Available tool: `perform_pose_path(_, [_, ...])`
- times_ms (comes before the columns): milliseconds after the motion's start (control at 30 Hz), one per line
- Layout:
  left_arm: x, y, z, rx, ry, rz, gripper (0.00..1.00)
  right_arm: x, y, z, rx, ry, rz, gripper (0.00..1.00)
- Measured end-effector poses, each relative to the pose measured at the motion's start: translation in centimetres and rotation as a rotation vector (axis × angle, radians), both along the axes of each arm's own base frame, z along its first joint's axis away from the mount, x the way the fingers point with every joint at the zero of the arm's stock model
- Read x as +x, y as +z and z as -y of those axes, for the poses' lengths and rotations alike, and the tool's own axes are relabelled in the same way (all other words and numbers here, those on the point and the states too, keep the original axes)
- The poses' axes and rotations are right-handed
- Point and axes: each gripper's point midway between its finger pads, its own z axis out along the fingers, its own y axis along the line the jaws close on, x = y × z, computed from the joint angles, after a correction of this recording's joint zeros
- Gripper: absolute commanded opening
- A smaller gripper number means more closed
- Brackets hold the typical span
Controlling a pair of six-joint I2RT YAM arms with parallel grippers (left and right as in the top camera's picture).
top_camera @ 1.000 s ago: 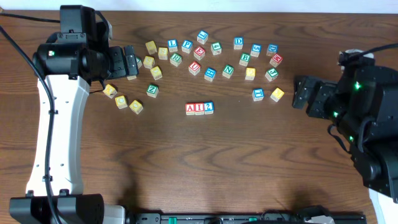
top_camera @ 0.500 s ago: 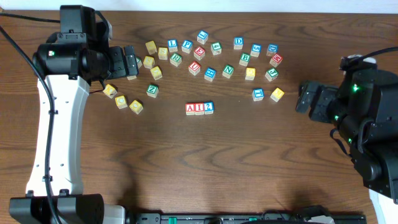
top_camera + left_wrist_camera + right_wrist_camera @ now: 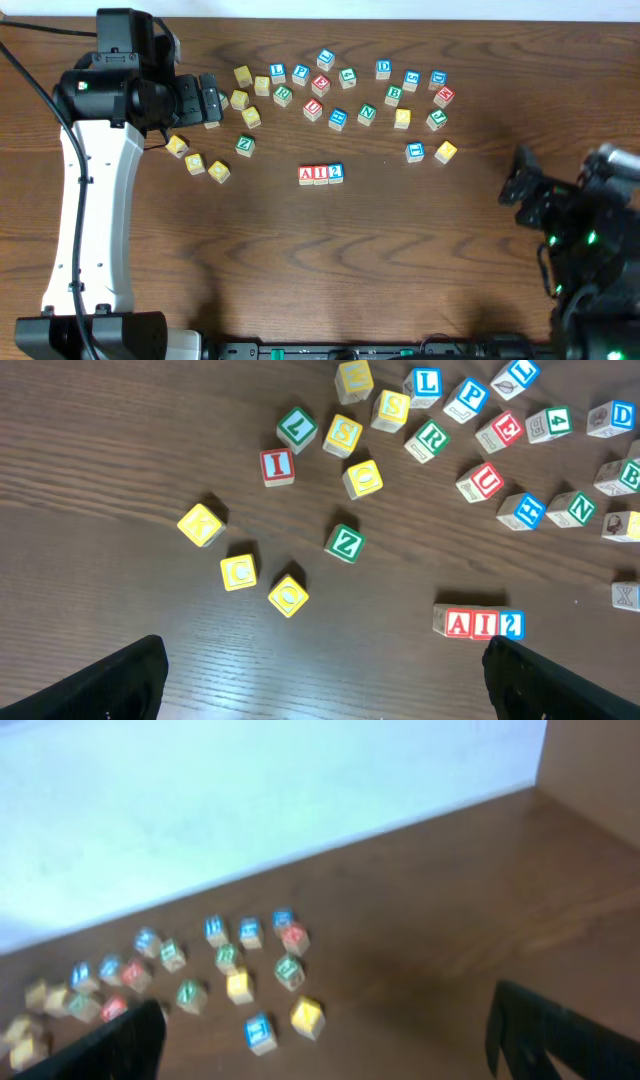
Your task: Spell out AI2
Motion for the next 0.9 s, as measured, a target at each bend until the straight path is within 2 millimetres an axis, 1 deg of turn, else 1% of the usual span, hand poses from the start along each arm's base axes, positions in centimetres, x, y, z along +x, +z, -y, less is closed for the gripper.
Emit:
perform_pose_path(133, [0.0,0.0,0.0,0.000,0.000,0.000,1.00,-1.0,-2.0,-0.1,-0.008,0.011,0.114,0.99])
perform_pose_path(233, [0.0,0.0,0.0,0.000,0.000,0.000,1.00,-1.4,-3.3,-0.1,-0.011,0.012,0.183,0.99])
perform_pose_path(367, [0.0,0.0,0.0,0.000,0.000,0.000,1.00,-1.6,-4.6,-0.2,-0.012,0.014,0.286,0.99])
perform_pose_path(500, [0.0,0.0,0.0,0.000,0.000,0.000,1.00,-1.6,-5.3,-0.2,-0.012,0.014,0.386,0.99])
perform_pose_path(633, [0.0,0.0,0.0,0.000,0.000,0.000,1.00,-1.3,-6.6,-0.2,-0.013,0.014,0.428,0.99])
perform_pose_path(867, [0.0,0.0,0.0,0.001,0.000,0.000,1.00,-1.1,-10.0,-0.4,-0.011,0.028,0.432,0.99])
perform_pose_path(900, [0.0,0.0,0.0,0.001,0.000,0.000,1.00,-1.2,-10.1,-0.5,-0.010,0.031,0.443,0.99])
